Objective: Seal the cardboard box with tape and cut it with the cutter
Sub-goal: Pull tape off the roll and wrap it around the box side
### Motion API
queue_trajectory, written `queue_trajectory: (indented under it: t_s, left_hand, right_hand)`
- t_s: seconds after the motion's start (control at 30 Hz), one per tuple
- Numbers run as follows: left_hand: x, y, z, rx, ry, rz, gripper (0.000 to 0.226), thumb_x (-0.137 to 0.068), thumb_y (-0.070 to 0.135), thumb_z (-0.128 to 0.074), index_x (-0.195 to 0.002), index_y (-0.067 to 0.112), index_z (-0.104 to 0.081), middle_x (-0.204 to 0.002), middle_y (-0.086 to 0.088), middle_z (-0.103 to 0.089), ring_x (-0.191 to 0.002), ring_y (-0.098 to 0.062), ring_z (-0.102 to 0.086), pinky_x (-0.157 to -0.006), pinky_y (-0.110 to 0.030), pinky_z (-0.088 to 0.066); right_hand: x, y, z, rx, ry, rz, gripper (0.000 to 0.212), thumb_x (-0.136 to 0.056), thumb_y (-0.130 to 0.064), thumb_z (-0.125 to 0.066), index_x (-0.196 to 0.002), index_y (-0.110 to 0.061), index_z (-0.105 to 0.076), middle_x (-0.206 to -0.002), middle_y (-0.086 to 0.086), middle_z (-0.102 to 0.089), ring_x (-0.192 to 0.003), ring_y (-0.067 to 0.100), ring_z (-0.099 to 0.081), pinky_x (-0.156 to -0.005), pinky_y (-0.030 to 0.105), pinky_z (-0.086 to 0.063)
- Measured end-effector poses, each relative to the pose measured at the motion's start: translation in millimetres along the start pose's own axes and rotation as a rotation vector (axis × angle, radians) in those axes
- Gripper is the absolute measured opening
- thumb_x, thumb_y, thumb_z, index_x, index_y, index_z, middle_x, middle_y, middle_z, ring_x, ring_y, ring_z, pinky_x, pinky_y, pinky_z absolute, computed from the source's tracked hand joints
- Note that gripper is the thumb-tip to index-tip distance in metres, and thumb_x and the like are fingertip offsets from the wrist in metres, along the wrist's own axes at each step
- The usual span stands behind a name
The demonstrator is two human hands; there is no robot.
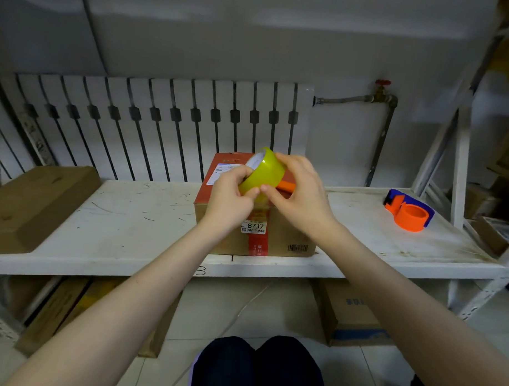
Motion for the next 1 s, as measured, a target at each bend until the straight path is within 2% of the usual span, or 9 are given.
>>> queue_trajectory:
  t_s: [0.23,0.33,0.43,0.53,0.63,0.67,0.73,0.9,1.0]
  left_hand:
    - [24.6,21.1,11.1,-0.001,0.066,-0.052,0.017,-0.083,0.005,-0.064,-0.081,0.019,-0.056,-0.078,0.006,-0.056,-0.081,-0.019,-0.057,-0.072,-0.031,-0.051]
    - [32.3,26.8,14.5,0.010,0.077,-0.060,0.028,-0.081,0.007,-0.065,-0.071,0.029,-0.051,-0.072,0.006,-0.055,-0.075,-0.022,-0.056,-0.069,-0.040,-0.052]
    - [38.5,31.8,16.3,0.038,0.075,-0.040,0.028,-0.080,0.008,-0.066,-0.067,0.028,-0.050,-0.068,0.004,-0.055,-0.070,-0.023,-0.055,-0.070,-0.046,-0.051]
    - [43.7,35.0,13.6,0.109,0.055,0.000,0.025,-0.082,0.006,-0.067,-0.070,0.024,-0.054,-0.072,-0.001,-0.060,-0.075,-0.023,-0.059,-0.074,-0.048,-0.052]
    - [48.0,37.1,10.8,0.130,0.041,0.011,0.009,-0.083,0.010,-0.067,-0.079,0.015,-0.061,-0.083,-0.009,-0.066,-0.085,-0.026,-0.064,-0.080,-0.050,-0.055]
    - [48.7,36.7,10.0,0.132,0.041,0.016,0.005,-0.083,0.010,-0.067,-0.083,0.009,-0.062,-0.086,-0.013,-0.067,-0.087,-0.028,-0.064,-0.081,-0.051,-0.055]
    - [49.9,36.2,8.3,0.139,0.040,0.024,0.009,-0.083,0.009,-0.067,-0.088,0.003,-0.063,-0.090,-0.017,-0.068,-0.089,-0.031,-0.064,-0.083,-0.052,-0.054]
    - [55.9,37.4,-1.5,0.171,-0.013,0.046,0.012,-0.084,0.010,-0.067,-0.093,0.004,-0.063,-0.094,-0.015,-0.069,-0.091,-0.027,-0.066,-0.085,-0.043,-0.056]
    - [58.4,34.7,-9.6,0.239,-0.083,0.060,0.014,-0.085,0.010,-0.065,-0.099,0.008,-0.061,-0.095,-0.004,-0.070,-0.087,-0.010,-0.067,-0.075,-0.025,-0.057]
  right_hand:
    - [26.0,-33.6,21.9,0.175,0.183,0.173,0.052,-0.082,-0.041,-0.061,-0.127,-0.015,-0.059,-0.125,0.007,-0.061,-0.110,0.027,-0.058,-0.085,0.045,-0.052]
    - [33.6,-40.8,26.9,0.166,0.219,0.211,0.044,-0.084,-0.038,-0.059,-0.119,-0.012,-0.065,-0.122,0.009,-0.064,-0.106,0.028,-0.061,-0.082,0.044,-0.054]
    - [42.0,-49.5,35.4,0.158,0.275,0.261,0.031,-0.084,-0.032,-0.061,-0.106,-0.013,-0.072,-0.112,0.009,-0.068,-0.096,0.027,-0.063,-0.074,0.039,-0.055]
    - [46.9,-53.2,42.4,0.078,0.286,0.251,0.019,-0.085,-0.025,-0.065,-0.094,-0.011,-0.075,-0.101,0.007,-0.067,-0.092,0.023,-0.061,-0.071,0.039,-0.054]
    - [44.8,-48.6,48.2,-0.053,0.268,0.159,0.012,-0.084,-0.020,-0.069,-0.088,-0.010,-0.074,-0.094,0.004,-0.065,-0.089,0.018,-0.062,-0.072,0.036,-0.053]
    - [44.3,-48.0,48.3,-0.057,0.254,0.143,0.011,-0.085,-0.020,-0.068,-0.087,-0.011,-0.073,-0.091,0.002,-0.065,-0.087,0.017,-0.062,-0.071,0.036,-0.053]
    - [43.9,-48.4,48.4,-0.012,0.232,0.135,0.010,-0.087,-0.021,-0.065,-0.087,-0.013,-0.070,-0.089,-0.001,-0.064,-0.084,0.015,-0.061,-0.067,0.037,-0.052]
    - [39.8,-42.1,49.4,0.035,0.182,0.088,0.007,-0.091,-0.021,-0.057,-0.088,-0.016,-0.061,-0.088,-0.005,-0.060,-0.083,0.014,-0.055,-0.066,0.038,-0.049]
    - [36.8,-38.0,47.9,0.021,0.153,0.073,0.007,-0.092,-0.019,-0.056,-0.088,-0.015,-0.060,-0.088,-0.004,-0.059,-0.083,0.014,-0.055,-0.067,0.036,-0.049]
Point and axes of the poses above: each hand's wrist, its own x-axis away from the middle knuckle, its own z-axis out of the back of the hand, y = z × x, the point moved 9 cm from there along -x, towards the middle knuckle
